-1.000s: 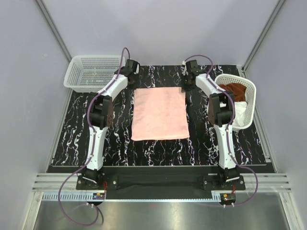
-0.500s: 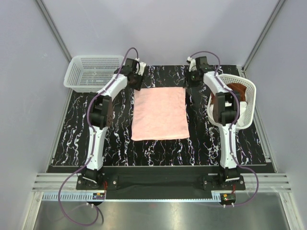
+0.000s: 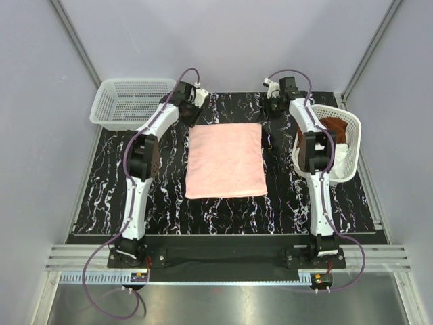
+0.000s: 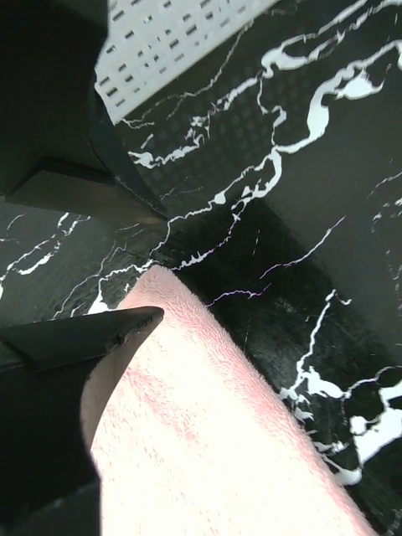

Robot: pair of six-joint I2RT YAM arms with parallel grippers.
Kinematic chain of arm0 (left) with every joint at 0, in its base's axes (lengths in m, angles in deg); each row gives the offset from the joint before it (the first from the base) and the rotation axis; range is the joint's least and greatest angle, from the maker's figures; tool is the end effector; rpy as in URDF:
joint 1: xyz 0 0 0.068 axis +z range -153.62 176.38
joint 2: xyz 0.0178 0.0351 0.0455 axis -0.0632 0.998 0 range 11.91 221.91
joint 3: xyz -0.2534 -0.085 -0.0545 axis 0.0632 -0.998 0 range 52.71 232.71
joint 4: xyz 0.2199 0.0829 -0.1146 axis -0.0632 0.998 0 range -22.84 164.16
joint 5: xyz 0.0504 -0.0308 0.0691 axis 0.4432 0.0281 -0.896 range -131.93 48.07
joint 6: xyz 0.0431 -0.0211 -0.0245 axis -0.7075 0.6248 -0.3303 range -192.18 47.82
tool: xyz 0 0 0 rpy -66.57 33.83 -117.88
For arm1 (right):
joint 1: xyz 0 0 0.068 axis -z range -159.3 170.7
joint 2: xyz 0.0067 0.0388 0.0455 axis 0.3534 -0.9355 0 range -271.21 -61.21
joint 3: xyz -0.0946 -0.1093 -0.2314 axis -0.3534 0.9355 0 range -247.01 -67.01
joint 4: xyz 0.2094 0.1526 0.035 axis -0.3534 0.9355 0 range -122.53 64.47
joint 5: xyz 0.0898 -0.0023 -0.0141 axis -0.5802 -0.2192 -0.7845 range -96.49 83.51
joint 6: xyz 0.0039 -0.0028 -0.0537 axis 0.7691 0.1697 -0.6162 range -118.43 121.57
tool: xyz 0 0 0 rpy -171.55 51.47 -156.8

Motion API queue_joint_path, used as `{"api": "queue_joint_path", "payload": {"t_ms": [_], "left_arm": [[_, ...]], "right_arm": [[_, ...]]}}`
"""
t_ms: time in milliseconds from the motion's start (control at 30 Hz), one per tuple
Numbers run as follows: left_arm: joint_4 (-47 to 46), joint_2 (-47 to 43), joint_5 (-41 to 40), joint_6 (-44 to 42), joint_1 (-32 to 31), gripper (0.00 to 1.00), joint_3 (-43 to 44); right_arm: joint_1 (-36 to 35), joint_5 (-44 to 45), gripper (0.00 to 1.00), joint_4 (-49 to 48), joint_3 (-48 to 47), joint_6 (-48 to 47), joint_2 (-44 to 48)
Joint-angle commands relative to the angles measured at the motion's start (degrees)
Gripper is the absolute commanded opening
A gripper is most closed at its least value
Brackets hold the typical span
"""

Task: Fold and stack the towels
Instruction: Fold the towel

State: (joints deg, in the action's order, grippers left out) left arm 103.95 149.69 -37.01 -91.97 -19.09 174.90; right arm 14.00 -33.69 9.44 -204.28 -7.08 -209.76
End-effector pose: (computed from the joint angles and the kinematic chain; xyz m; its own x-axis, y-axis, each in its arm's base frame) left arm 0.5142 -0.1454 0.1962 -0.6112 0.5191 -0.5974 0.5560 0.8188 0.1428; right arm 0.5548 0.0815 0.1776 -0.7303 -0.2204 -0.6466 -0.4908 0.8277 0.2721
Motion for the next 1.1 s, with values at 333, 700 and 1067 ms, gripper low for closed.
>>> {"api": "queue_joint_path", "payload": {"t_ms": [333,700,1067], "left_arm": [[0.21,4.95,2.46,-6.49,0.7,0.37,5.68],[3.19,6.8,4.74,-8.16,0.79,0.23,8.77],[4.07,7.07,5.09,-10.35,0.08,0.02,8.94]], "right_arm": [[0.81,-3.21,0.46,7.07,-7.39,-1.9,-3.94],[1.07,-3.47,0.43,9.53,-12.05,-1.2,-6.58],[1.07,-2.68,0.46,10.93,-13.02,-0.41,-7.45]]}}
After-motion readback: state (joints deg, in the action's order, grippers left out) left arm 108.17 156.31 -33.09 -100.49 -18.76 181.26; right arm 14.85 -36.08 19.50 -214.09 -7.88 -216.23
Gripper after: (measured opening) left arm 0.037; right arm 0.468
